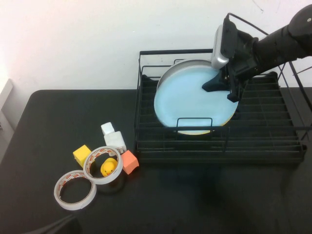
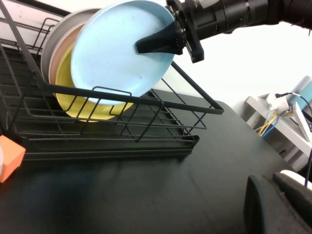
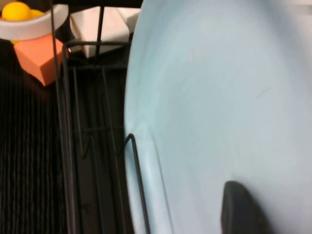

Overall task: Place plate on rack
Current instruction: Place the plate on the rack

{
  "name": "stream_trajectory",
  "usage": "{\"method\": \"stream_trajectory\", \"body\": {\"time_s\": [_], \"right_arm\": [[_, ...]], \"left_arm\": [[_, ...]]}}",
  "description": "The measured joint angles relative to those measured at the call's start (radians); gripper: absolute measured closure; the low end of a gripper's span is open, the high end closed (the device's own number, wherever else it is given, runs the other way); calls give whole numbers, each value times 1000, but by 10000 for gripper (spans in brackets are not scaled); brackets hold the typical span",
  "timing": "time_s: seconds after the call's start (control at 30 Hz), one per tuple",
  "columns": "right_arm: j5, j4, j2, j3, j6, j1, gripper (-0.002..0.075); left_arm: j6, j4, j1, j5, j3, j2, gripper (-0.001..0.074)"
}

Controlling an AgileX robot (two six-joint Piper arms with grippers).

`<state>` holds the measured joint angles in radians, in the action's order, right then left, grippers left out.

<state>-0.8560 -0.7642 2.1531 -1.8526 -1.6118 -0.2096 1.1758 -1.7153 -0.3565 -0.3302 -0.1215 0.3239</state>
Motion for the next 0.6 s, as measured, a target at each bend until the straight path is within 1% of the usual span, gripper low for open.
{"method": "stream_trajectory", "body": {"time_s": [0.07,0.1,0.27,0.43,0.53,0.6], "right_arm": [[2,2,0,0,11,0,434],[0,5,0,0,20,0,421],[-16,42,-9,-35,111,0,400],[8,54,-79,-96,209,0,412],[3,55,-156,-125,246,0,449],[-27,63,-222,-135,256,1,490]], "left_arm": [[0,0,0,0,0,0,736],[0,0,0,-2,0,0,736],[-26,0,0,-7,0,0,736],[-20,0,0,-23,0,0,736],[32,0,0,-23,0,0,736],[81,2,0,-23,0,0,736]]}}
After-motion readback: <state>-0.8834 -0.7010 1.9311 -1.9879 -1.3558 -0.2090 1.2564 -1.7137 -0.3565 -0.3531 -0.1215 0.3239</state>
